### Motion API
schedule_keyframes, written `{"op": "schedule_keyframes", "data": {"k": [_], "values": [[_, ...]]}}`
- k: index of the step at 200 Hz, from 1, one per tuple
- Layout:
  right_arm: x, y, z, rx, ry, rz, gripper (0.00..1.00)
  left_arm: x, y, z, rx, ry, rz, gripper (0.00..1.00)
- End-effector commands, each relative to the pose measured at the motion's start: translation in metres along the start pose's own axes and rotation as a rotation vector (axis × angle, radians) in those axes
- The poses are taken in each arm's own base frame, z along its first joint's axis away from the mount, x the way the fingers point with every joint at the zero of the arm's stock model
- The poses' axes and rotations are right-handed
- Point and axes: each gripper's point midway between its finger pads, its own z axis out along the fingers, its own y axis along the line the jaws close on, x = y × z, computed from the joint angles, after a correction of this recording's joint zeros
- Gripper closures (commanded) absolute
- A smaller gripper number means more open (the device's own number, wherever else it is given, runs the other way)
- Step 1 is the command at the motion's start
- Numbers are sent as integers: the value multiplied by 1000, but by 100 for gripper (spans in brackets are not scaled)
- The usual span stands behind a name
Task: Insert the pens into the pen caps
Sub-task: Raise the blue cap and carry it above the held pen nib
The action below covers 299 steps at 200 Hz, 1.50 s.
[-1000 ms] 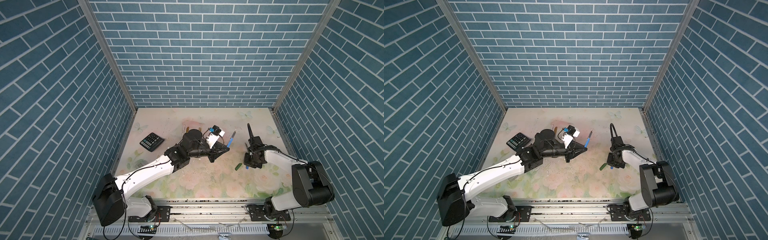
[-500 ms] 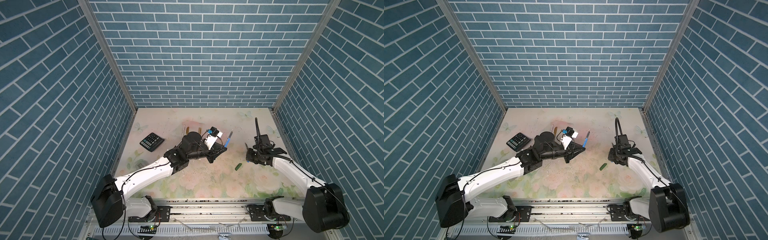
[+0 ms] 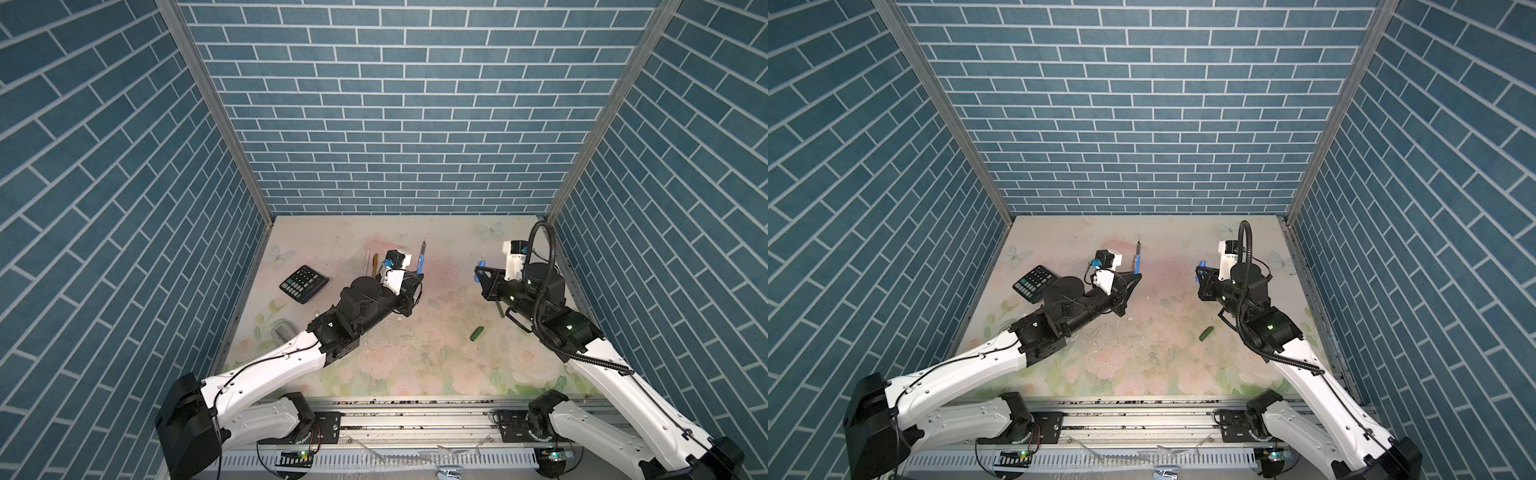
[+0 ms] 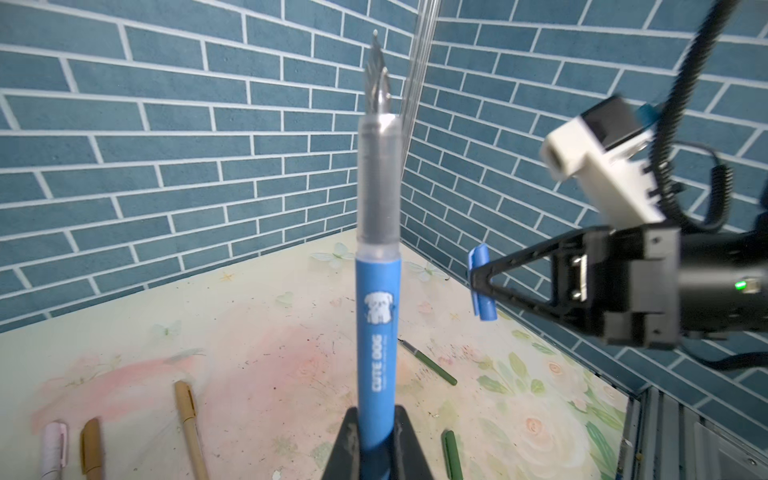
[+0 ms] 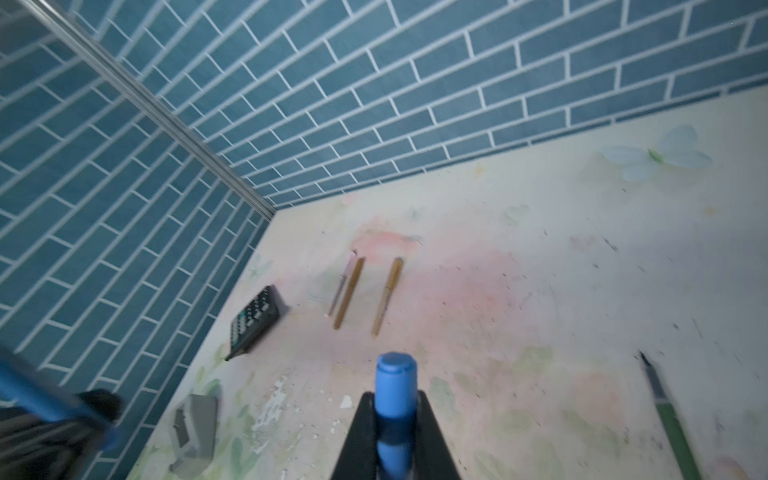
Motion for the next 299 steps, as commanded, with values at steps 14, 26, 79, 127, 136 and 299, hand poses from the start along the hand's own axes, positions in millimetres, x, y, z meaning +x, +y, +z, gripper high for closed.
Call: {"op": "schedule_keyframes", "data": {"k": [14,26,79,127,136,299], "values": [[-68,59,-15,-162,-214,-59,89,1,-4,4,12,-5,11,100],[-76,73,-16,-203,-231,-70,88,3,-8,6,35,10,9,100],[-90,124,-11,-352,-276,-139,88,15,-18,16,92,64,5,100],[-88,141,-3,-385,-274,-183,88,19,-24,19,124,85,2,100],[-85,141,-1,-383,-269,-189,88,18,-25,19,130,84,2,100],[-75,138,16,-374,-252,-187,89,19,-29,20,151,93,-10,100]]}}
